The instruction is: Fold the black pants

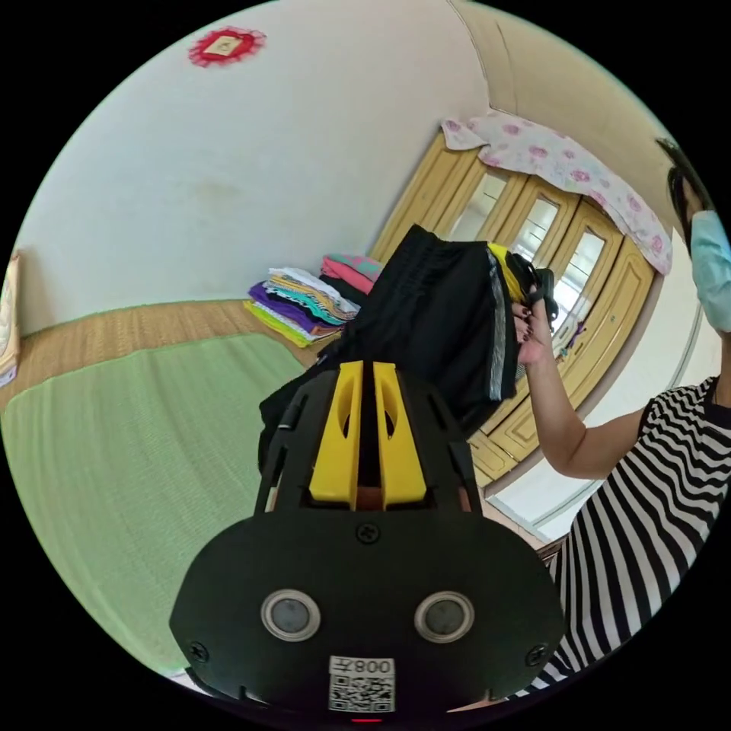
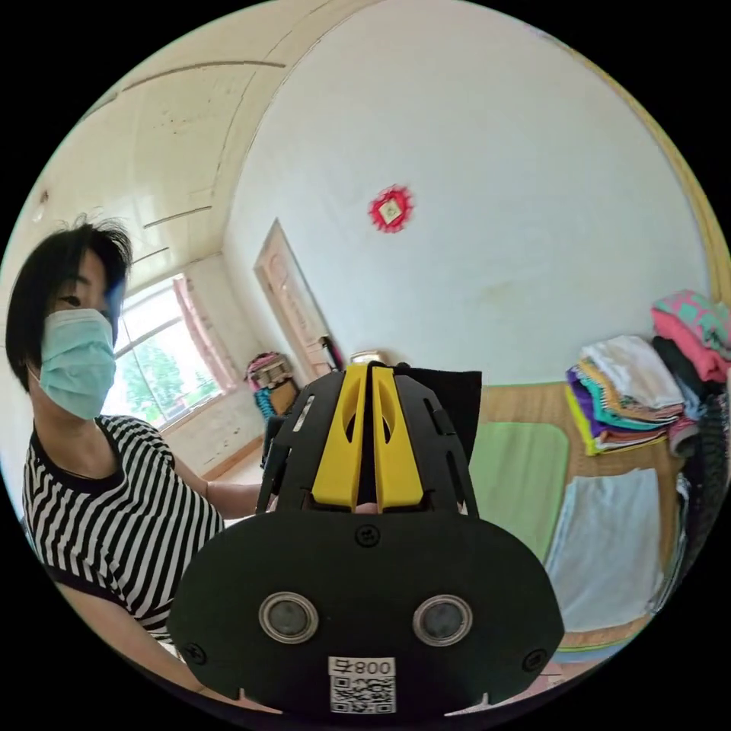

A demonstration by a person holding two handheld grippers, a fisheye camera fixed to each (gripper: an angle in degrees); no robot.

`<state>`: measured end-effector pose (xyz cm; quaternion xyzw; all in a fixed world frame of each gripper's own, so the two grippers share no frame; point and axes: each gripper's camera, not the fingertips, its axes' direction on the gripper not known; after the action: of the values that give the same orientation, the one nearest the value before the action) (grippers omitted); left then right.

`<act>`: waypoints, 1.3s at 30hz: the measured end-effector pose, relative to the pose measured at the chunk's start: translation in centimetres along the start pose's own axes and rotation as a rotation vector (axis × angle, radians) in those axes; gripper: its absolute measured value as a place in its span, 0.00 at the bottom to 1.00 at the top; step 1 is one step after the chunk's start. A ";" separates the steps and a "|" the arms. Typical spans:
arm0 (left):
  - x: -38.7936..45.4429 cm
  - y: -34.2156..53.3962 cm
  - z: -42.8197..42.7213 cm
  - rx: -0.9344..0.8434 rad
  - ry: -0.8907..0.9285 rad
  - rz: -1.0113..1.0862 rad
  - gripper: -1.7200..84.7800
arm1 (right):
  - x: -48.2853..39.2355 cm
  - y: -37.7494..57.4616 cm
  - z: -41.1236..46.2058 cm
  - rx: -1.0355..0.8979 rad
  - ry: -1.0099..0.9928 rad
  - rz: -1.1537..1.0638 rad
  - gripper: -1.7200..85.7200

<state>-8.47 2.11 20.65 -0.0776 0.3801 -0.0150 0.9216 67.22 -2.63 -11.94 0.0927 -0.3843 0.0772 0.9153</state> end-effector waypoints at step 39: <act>-28.2 24.3 -13.8 -0.294 0.053 -0.686 0.02 | 12.6 16.5 25.1 -0.490 0.500 0.547 0.03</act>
<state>-38.93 26.76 26.93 -0.3317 0.3537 -0.2702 0.8318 55.14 8.47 16.23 -0.2535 -0.1684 0.2431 0.9210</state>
